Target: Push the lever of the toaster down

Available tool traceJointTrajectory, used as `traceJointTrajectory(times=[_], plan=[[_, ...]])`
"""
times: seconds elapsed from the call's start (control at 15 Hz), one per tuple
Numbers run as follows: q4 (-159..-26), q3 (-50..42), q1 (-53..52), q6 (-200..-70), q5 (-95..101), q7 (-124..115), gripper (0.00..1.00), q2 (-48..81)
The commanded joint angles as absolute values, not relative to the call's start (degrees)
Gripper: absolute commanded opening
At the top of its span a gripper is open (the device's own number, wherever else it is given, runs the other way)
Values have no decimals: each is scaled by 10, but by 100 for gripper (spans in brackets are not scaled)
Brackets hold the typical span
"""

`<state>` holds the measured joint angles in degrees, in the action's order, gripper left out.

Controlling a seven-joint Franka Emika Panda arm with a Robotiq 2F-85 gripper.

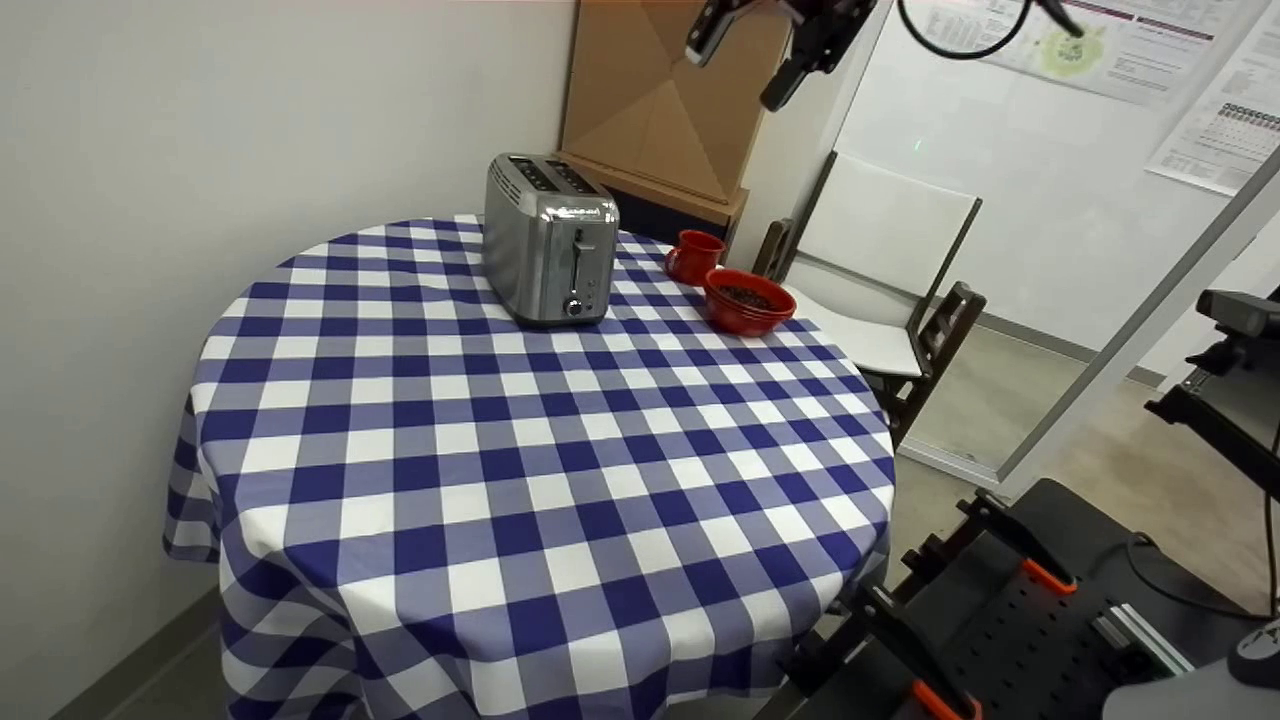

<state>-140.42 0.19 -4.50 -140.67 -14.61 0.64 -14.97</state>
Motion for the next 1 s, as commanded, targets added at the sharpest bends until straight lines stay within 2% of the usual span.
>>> traceJointTrajectory(times=[0.0, 0.07, 0.13, 0.2, 0.8, 0.93], plan=[[-1304, 9, -41, -1456, -132, 5, 100, -1], [-1280, 12, -39, -1473, -124, -4, 100, 35], [-1253, 14, -38, -1484, -113, -9, 93, 71], [-1226, 13, -37, -1492, -96, -17, 74, 106], [-1071, -28, -60, -1504, 46, -91, 7, 267], [-1060, -38, -69, -1517, 61, -111, 2, 285]])
